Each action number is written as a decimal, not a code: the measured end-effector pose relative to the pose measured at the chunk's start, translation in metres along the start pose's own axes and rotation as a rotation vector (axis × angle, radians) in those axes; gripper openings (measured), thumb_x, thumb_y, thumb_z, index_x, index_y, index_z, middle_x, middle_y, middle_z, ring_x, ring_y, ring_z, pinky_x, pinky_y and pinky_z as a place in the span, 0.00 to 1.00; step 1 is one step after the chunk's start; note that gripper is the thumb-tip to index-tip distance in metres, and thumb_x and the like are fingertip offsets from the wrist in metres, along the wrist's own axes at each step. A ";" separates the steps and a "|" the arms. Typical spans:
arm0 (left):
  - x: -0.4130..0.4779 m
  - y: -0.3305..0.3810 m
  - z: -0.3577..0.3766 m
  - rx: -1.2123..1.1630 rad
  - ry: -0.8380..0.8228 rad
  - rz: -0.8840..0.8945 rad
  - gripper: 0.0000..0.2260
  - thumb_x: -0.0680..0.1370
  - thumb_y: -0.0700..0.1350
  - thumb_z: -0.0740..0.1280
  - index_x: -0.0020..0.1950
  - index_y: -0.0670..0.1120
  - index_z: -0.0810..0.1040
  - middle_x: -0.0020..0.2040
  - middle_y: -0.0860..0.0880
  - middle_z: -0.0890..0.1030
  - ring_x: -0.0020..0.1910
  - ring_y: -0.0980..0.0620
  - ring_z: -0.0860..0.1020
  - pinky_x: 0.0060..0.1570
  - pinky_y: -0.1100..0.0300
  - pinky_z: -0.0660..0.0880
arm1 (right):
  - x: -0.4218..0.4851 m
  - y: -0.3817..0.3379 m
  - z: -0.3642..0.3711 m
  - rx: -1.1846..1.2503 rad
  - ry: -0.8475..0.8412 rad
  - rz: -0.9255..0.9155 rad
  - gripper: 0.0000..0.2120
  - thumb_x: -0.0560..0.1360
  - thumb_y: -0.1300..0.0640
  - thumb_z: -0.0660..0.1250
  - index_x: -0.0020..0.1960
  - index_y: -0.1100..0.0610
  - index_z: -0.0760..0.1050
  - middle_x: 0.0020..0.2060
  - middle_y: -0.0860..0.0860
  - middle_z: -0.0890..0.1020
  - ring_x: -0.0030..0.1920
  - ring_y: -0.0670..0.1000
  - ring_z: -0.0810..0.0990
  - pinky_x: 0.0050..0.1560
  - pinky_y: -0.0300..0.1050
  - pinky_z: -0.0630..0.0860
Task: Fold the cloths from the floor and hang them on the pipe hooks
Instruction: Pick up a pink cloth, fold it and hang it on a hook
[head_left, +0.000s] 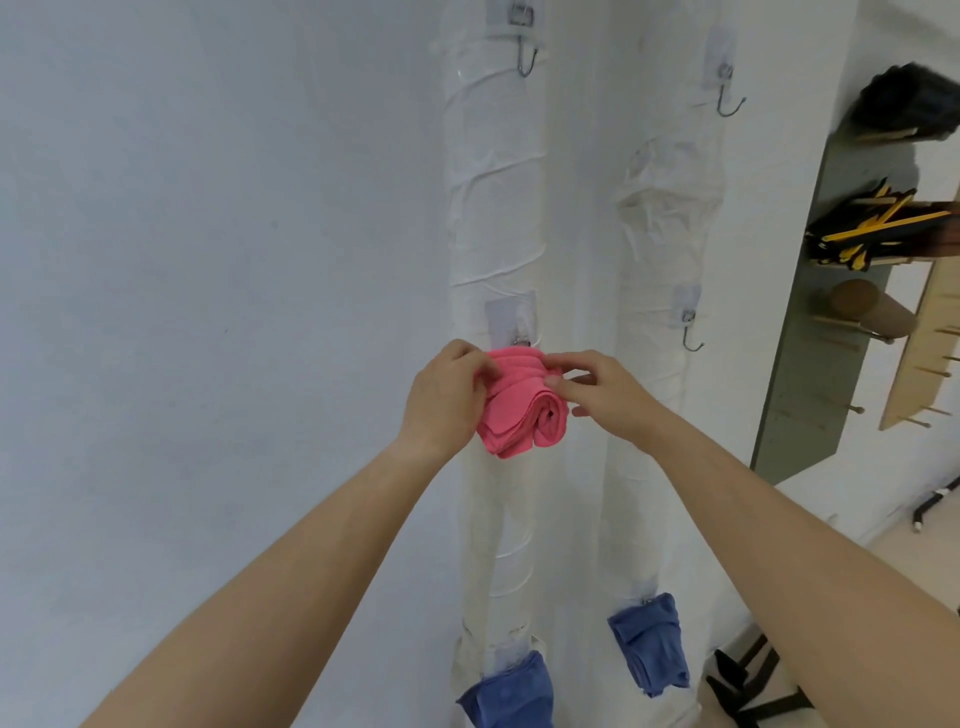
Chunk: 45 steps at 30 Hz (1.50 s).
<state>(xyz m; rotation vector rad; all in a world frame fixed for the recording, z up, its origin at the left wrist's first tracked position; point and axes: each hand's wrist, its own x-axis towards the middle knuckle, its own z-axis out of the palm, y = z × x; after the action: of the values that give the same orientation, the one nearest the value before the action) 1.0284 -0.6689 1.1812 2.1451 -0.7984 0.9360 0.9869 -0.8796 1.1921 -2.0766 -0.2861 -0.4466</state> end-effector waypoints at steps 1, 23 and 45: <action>0.000 0.000 0.000 -0.012 0.000 -0.014 0.08 0.76 0.39 0.65 0.48 0.47 0.84 0.49 0.52 0.80 0.45 0.50 0.79 0.49 0.54 0.77 | 0.000 0.001 -0.002 -0.061 -0.021 -0.028 0.19 0.77 0.55 0.70 0.67 0.53 0.76 0.55 0.44 0.77 0.51 0.46 0.81 0.49 0.37 0.78; -0.008 0.007 -0.004 0.308 -0.225 0.180 0.19 0.76 0.50 0.70 0.64 0.44 0.78 0.65 0.48 0.74 0.61 0.45 0.72 0.56 0.49 0.75 | -0.009 0.015 0.022 -0.474 0.163 -0.149 0.30 0.70 0.47 0.76 0.70 0.49 0.73 0.63 0.50 0.72 0.63 0.52 0.68 0.64 0.43 0.66; -0.015 -0.004 0.003 0.300 -0.117 0.267 0.20 0.74 0.46 0.73 0.66 0.46 0.79 0.60 0.49 0.81 0.50 0.43 0.77 0.47 0.48 0.79 | -0.013 0.019 0.036 -0.469 0.199 -0.128 0.30 0.73 0.52 0.72 0.73 0.50 0.69 0.65 0.51 0.73 0.63 0.55 0.71 0.66 0.47 0.69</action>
<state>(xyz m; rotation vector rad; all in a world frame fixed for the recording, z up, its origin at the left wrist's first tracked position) 1.0240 -0.6646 1.1662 2.4078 -1.0807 1.1339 0.9894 -0.8582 1.1550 -2.4502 -0.2096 -0.8591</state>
